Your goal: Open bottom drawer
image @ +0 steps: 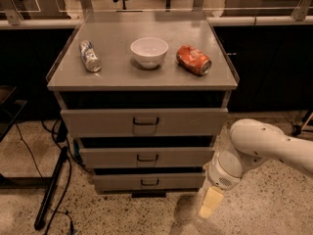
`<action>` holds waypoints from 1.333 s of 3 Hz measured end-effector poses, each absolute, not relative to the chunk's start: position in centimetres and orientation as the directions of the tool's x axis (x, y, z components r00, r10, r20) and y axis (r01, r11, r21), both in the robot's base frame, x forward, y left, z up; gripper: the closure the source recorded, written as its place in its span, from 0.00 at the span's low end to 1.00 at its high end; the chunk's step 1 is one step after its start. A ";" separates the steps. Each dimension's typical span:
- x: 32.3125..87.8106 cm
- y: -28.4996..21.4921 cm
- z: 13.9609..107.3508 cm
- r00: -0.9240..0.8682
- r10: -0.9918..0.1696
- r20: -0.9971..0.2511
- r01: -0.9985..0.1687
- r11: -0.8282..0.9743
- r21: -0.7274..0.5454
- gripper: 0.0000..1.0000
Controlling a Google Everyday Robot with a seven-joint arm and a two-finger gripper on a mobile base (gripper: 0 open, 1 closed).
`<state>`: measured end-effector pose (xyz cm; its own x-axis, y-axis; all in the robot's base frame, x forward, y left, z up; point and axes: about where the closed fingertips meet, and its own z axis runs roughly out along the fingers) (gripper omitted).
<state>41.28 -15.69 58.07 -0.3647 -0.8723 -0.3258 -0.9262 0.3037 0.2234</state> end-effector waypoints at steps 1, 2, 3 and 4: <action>41.2 -15.6 57.9 -0.366 -0.872 -0.326 -0.925 0.303 0.227 0.00; 40.9 -14.8 55.1 -0.383 -0.881 -0.279 -0.921 0.339 0.193 0.00; 43.3 -13.2 50.0 -0.429 -0.851 -0.302 -0.903 0.394 0.173 0.00; 43.3 -13.2 49.8 -0.431 -0.850 -0.302 -0.902 0.395 0.175 0.00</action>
Offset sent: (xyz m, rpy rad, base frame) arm -0.0147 0.0142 -0.0552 -0.1337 -0.0227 -0.0505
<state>43.28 -13.18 49.82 -0.4310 -0.8504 -0.3018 -0.9019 0.3949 0.1750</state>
